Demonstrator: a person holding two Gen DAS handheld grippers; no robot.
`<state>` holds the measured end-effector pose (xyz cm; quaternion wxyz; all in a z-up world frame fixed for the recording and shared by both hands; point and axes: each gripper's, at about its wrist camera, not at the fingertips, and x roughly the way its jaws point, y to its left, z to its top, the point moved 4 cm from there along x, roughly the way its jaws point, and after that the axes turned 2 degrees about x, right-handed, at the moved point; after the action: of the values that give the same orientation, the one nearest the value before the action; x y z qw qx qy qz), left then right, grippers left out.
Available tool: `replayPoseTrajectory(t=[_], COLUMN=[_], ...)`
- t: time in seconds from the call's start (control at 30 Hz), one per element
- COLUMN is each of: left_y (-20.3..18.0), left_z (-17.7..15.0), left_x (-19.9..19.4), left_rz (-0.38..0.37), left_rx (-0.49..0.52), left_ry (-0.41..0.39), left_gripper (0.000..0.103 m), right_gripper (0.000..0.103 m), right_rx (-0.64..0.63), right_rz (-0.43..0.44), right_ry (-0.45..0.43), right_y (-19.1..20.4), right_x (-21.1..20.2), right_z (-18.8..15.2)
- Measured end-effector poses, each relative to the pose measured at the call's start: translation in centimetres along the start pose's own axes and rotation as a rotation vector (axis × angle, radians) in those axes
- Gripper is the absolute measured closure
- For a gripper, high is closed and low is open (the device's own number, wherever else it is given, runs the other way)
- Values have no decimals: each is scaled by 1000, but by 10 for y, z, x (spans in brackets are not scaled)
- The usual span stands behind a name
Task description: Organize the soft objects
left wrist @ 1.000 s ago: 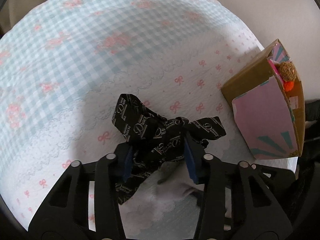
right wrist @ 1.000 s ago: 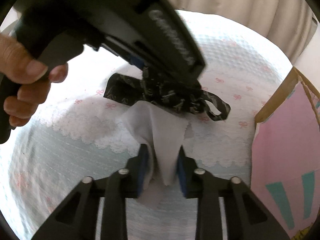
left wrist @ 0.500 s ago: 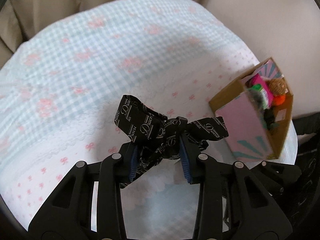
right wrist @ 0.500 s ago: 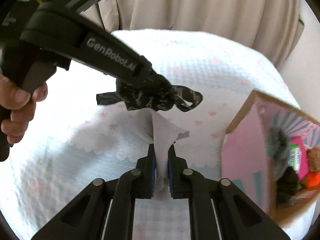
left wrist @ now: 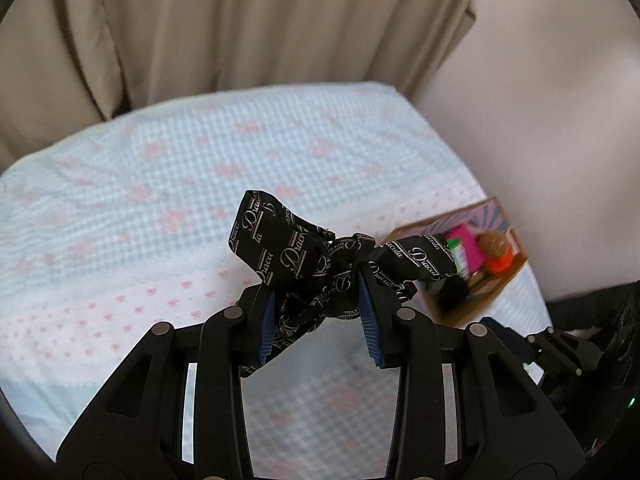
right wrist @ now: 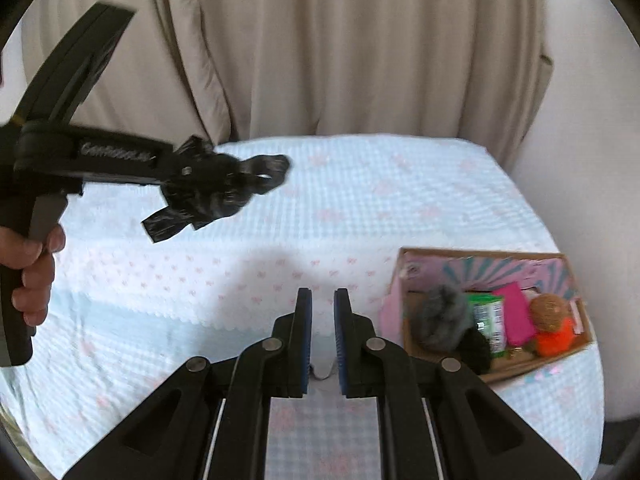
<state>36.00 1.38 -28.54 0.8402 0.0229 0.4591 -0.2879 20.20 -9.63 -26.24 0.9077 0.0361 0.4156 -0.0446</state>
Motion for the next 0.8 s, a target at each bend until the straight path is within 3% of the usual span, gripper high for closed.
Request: replayPoseTrajectory(t=[0.27,0.53,0.6,0.63,0.67,0.7,0.73,0.8], left_y=[-24,-22,-17,-16,-13,-10,-6,2], left_z=[-1,-43,-57,-61,-68,-76,-84,-100], left_x=[-64,-66,-58,-55,-49,-43,-38,-25], left_rz=[35,70,75,76,80,82,83,93], left_rx=[-46,-133,-154,-160,-169,-181,-190,-200], left_ry=[-70,-65,-59,-55,-51,-45,-37,-23], left_gripper=[70,70,70,70,70,70,70,70], right_gripper=[93,93,83,62,28,14,7,7], right_rx=[21,24,11,7,6,5,5,16], right_rz=[3,49,45,47,57,70,88,116], right_ry=[-59,2,41,49,53,52,55,70], right_y=[-32,-42,-38,-36,-34,-32,-31,-28], right_x=[-67,-53,-34,-30,-21,-13,-5,16], right_z=[21,-20,-40,-47,-58,-67,-75,-92])
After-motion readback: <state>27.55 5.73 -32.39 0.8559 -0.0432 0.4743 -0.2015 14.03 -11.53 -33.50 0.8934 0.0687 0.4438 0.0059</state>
